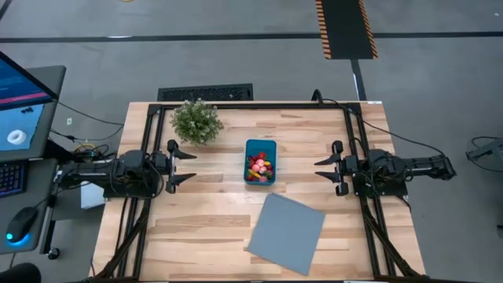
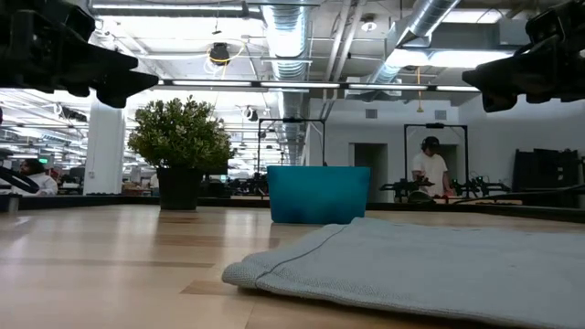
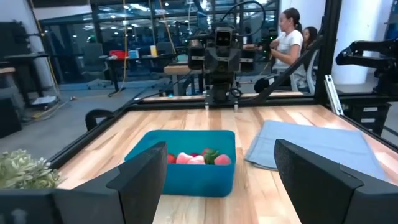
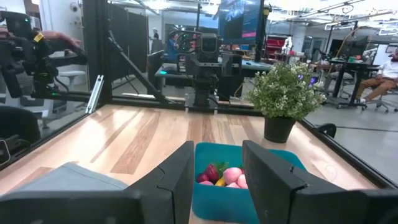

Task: Pick and placing Produce into tupperware
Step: Return to Home Position

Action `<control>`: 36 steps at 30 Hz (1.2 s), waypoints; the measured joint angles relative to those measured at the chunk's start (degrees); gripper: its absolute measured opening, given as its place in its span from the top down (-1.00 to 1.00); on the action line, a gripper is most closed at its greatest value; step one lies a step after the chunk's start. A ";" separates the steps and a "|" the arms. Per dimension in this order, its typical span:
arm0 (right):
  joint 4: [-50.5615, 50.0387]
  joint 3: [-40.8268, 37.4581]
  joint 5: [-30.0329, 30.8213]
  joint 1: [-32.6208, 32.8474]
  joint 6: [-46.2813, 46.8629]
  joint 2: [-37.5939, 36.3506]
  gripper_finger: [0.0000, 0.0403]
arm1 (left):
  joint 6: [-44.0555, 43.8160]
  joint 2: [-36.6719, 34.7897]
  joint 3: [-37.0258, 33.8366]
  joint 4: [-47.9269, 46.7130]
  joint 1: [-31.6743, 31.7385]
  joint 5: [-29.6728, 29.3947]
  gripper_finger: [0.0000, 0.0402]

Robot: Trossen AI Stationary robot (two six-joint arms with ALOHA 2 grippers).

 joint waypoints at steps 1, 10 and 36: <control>-0.02 0.00 0.00 0.00 0.00 0.00 0.21 | -0.25 0.06 0.00 0.01 0.01 -0.07 -0.42; -0.01 0.00 0.00 0.00 0.00 0.00 0.21 | -0.30 0.09 0.00 0.01 0.00 -0.20 -0.42; -0.02 0.00 0.02 0.00 0.00 0.00 0.21 | -0.09 0.09 -0.02 0.00 0.00 -0.27 -0.42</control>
